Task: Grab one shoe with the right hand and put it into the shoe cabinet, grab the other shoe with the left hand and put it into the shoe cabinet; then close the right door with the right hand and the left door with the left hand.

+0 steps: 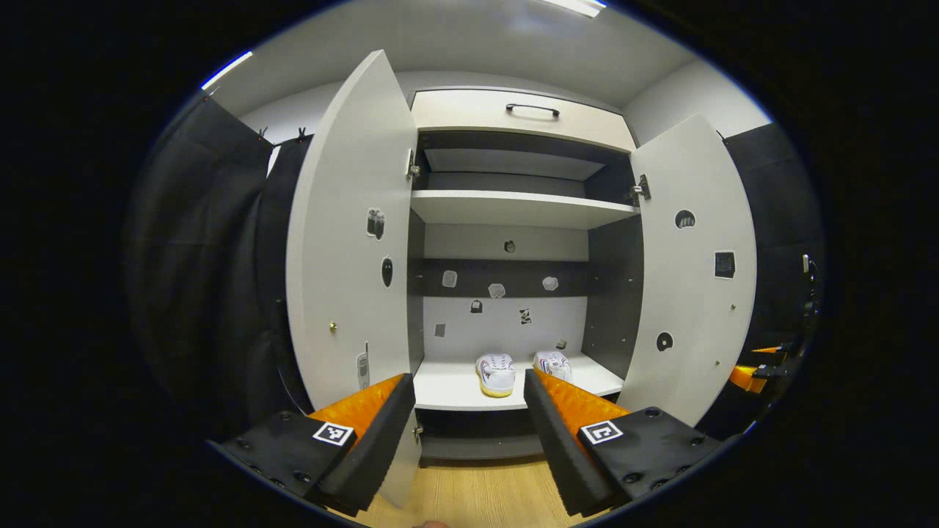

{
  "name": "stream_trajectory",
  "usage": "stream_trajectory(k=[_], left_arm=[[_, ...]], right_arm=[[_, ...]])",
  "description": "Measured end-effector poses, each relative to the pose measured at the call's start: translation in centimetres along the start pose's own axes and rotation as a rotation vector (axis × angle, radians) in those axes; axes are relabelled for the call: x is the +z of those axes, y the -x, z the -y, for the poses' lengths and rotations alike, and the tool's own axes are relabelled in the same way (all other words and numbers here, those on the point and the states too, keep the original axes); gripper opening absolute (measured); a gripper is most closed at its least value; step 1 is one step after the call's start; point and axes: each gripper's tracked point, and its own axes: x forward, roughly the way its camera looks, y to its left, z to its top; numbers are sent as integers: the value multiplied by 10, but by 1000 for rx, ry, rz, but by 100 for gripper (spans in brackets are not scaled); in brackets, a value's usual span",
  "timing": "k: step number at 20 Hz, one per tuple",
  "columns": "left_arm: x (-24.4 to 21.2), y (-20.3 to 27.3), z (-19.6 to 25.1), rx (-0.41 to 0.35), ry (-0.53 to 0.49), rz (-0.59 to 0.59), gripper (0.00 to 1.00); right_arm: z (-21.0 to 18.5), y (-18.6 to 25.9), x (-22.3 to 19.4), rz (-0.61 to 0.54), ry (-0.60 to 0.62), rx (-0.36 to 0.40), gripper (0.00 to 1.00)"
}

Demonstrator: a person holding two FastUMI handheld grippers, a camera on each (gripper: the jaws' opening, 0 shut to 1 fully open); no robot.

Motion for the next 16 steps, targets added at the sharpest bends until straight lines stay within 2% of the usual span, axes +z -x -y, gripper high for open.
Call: stream_trajectory(k=[3,4,5,10,11,13,14,16], left_arm=[[-2,6,-12,19,-8,-6,97],[-1,7,-14,18,-9,-6,94],[2,8,-14,13,-4,-5,94],[30,6,-8,-40,10,49,94],[37,5,-6,-52,10,64,94],[49,5,-5,-74,15,90,94],[54,5,-5,-82,19,102,96],[62,8,-7,-90,26,124,94]], right_arm=[[-9,-2,2,-1,29,34,94],[-10,-1,5,7,34,33,99],[-15,-2,6,6,18,44,92],[-39,2,8,13,-17,81,86],[-47,4,8,14,-23,95,76],[-64,6,8,13,-48,131,67],[-74,7,9,12,-59,152,66],[-93,5,10,17,-53,190,66]])
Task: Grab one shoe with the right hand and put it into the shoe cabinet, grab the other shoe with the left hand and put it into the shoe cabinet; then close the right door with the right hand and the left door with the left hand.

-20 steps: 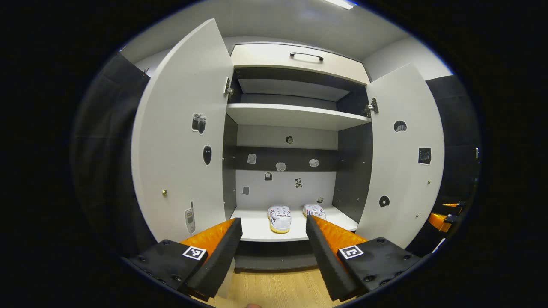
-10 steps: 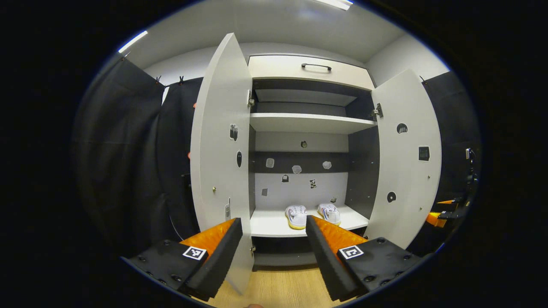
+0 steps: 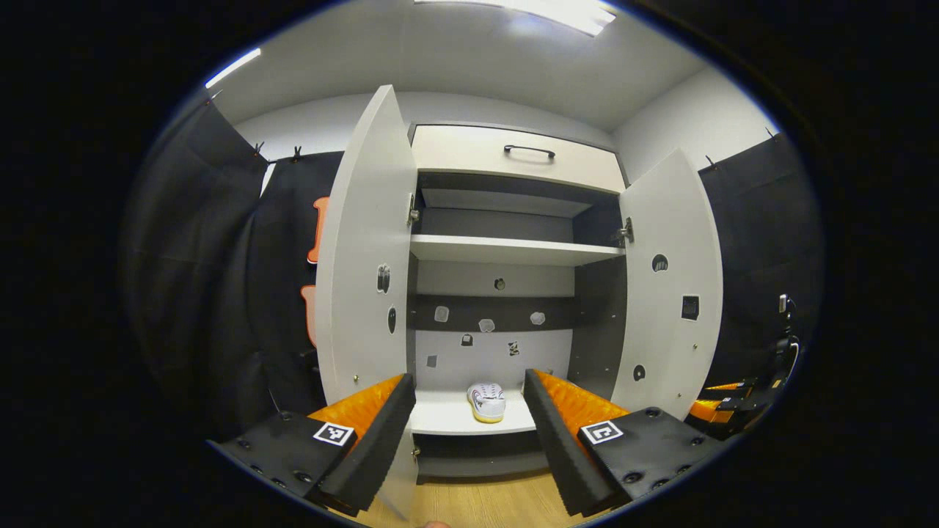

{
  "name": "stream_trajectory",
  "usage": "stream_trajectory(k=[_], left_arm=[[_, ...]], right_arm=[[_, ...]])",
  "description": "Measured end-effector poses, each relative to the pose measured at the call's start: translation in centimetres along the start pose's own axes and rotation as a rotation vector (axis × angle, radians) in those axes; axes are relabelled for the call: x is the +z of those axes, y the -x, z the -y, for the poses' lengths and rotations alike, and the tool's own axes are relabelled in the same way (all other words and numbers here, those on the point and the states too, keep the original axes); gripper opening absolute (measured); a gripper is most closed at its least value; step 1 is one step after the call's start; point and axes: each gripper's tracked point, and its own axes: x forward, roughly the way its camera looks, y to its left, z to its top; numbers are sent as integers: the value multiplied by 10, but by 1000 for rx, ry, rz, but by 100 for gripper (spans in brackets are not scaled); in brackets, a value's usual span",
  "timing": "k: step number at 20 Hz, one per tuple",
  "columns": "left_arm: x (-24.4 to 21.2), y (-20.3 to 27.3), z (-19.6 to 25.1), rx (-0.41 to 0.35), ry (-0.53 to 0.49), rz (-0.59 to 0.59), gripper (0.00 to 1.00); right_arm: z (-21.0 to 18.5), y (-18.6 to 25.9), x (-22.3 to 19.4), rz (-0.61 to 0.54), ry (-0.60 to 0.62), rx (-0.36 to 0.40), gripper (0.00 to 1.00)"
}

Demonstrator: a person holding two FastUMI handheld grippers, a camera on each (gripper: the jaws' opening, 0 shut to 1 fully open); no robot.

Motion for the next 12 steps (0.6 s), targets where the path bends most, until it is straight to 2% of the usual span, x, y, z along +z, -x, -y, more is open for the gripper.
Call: stream_trajectory(k=[2,7,8,9,12], left_arm=[[4,2,-4,-2,4,11,99],[12,15,-25,21,-1,15,96],[14,17,-29,28,-4,18,94],[17,19,-34,35,-10,22,96],[23,27,-45,51,-21,33,96]], right_arm=[[-9,-2,1,2,-1,24,66],[-27,-15,-3,-12,-74,97,68],[-28,-18,-3,-11,-81,101,68],[-28,-22,-2,-10,-76,98,68],[-34,-32,-1,-10,-76,108,68]])
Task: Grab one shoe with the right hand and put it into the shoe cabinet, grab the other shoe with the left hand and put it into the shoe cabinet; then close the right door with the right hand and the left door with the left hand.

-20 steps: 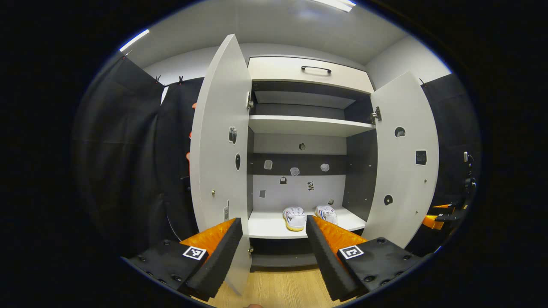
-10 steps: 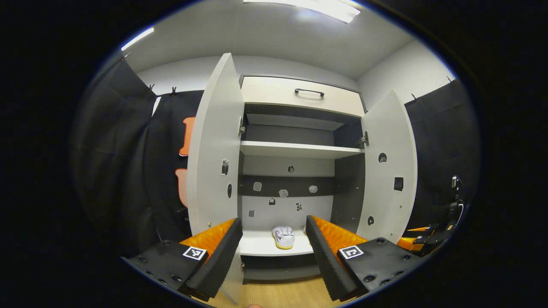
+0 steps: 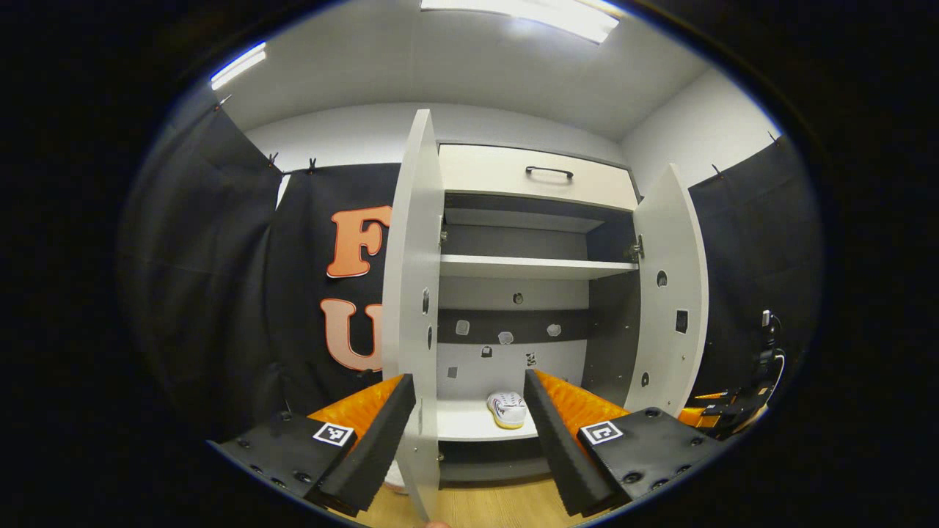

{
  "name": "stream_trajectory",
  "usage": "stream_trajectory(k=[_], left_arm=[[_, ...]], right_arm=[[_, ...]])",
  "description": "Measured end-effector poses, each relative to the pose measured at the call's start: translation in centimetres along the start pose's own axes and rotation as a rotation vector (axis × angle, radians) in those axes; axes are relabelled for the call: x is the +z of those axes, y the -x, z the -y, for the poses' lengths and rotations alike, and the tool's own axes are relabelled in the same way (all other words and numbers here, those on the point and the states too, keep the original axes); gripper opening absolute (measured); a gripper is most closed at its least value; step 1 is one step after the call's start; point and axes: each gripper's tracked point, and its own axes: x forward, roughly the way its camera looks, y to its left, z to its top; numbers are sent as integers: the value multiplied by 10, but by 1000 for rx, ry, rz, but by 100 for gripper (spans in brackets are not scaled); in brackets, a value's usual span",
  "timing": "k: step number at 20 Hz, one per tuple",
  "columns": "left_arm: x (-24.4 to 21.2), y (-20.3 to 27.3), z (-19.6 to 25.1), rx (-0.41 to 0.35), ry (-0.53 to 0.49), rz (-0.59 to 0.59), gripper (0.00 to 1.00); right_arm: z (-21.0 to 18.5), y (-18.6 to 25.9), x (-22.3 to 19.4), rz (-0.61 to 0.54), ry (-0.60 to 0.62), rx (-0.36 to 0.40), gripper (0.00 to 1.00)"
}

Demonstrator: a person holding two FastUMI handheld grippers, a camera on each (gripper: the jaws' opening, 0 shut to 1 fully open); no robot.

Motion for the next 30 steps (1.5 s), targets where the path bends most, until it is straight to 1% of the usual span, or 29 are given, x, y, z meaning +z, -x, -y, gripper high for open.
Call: stream_trajectory(k=[3,4,6,7,8,9,10,13,14,15,16,17,20,21,22,23,24,25,26,27,28,30], left_arm=[[8,5,-10,12,-2,15,96],[8,5,-13,17,-4,18,96],[8,8,-20,29,-7,17,96],[8,9,-24,36,-9,14,96],[8,11,-29,44,-11,11,96],[8,13,-33,51,-12,10,96],[8,15,-37,57,-14,10,96],[9,19,-47,73,-19,9,96],[8,20,-52,80,-19,6,96],[6,22,-57,86,-17,2,94],[4,23,-63,91,-13,-2,94],[4,25,-68,96,-7,-5,94],[-1,28,-87,118,11,-17,94],[-1,30,-95,128,12,-20,94],[-1,32,-101,137,13,-18,96],[-1,33,-108,148,16,-25,96],[-3,34,-116,154,21,-32,99],[-5,35,-121,154,28,-35,96],[-6,37,-125,148,39,-34,96],[-7,37,-127,133,50,-30,94],[-8,38,-129,123,58,-31,96],[-14,41,-139,124,54,-44,96]], right_arm=[[-14,-10,-2,-1,-10,35,69],[-18,-17,-2,2,-20,36,69],[-25,-34,-4,3,-64,43,74],[-31,-42,-6,3,-76,48,81],[-38,-52,-6,7,-83,57,85],[-46,-60,-6,6,-85,65,97],[-53,-70,-7,11,-78,64,93],[-76,-100,-6,27,-44,46,97],[-82,-107,-7,30,-35,34,100],[-85,-113,-8,33,-28,21,100],[-89,-116,-8,34,-26,9,96],[-91,-121,-8,34,-27,2,96],[-95,-125,-9,24,-42,-21,95],[-97,-127,-9,27,-35,-35,100],[-99,-129,-8,28,-26,-53,100],[-102,-131,-8,30,-16,-73,95],[-105,-135,-8,29,-11,-91,95],[-107,-136,-7,28,-3,-106,95],[-108,-137,-6,28,9,-121,94],[-110,-139,-5,31,23,-135,94],[-111,-140,-4,31,32,-147,94],[-113,-142,-4,25,39,-164,94]])
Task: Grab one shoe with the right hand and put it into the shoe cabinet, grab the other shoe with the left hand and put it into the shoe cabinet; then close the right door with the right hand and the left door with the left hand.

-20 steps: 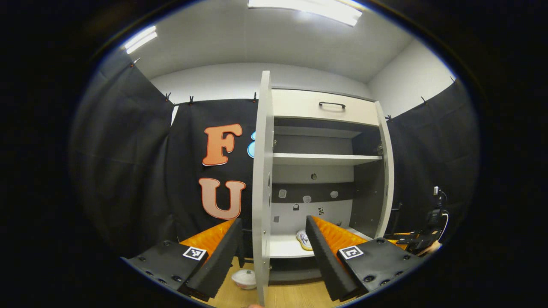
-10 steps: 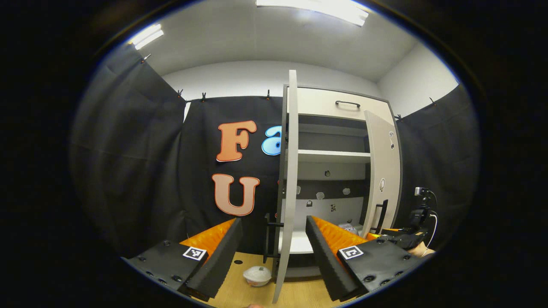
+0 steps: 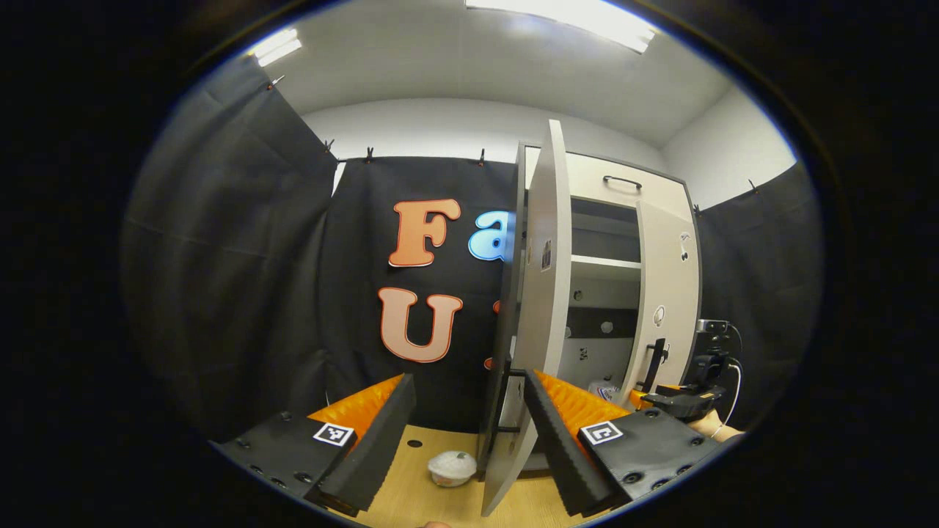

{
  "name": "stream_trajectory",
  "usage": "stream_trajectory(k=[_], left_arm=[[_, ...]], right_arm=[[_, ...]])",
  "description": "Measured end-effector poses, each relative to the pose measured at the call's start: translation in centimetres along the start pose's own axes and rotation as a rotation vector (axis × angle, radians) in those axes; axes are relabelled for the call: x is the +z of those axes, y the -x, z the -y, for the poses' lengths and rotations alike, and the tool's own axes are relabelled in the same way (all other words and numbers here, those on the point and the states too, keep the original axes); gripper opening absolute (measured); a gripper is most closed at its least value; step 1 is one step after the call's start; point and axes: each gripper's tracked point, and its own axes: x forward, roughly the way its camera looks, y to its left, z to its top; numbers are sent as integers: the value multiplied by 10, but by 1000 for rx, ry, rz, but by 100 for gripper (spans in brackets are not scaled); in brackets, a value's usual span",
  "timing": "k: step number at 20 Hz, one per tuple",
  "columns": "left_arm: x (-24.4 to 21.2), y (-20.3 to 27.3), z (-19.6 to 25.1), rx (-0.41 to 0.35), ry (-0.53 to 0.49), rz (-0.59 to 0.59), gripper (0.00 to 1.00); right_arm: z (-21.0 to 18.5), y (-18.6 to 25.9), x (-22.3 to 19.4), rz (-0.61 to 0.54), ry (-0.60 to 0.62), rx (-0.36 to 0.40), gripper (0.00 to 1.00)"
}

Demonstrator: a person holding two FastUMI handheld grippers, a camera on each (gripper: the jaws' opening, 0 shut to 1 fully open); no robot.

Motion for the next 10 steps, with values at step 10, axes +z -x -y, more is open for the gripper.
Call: stream_trajectory(k=[10], left_arm=[[-28,-15,-2,-138,11,-61,96]], right_arm=[[-8,5,22,7,60,-30,94]])
